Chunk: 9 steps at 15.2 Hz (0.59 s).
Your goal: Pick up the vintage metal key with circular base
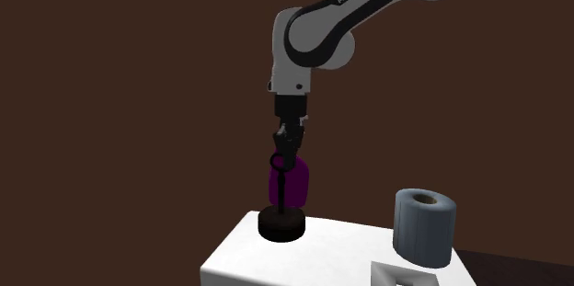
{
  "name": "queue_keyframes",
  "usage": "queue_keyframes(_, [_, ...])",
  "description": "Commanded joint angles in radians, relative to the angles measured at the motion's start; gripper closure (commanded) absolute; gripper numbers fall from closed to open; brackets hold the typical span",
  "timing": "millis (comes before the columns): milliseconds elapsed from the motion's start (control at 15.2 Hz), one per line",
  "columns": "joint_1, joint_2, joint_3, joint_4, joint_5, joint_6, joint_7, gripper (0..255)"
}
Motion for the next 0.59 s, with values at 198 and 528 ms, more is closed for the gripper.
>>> queue_keyframes(198, [0.002, -0.023, -0.002, 0.033, -0.009, -0.055, 0.006, 255])
queue_keyframes(528, [0.003, -0.045, -0.004, 0.073, -0.017, -0.116, 0.012, 255])
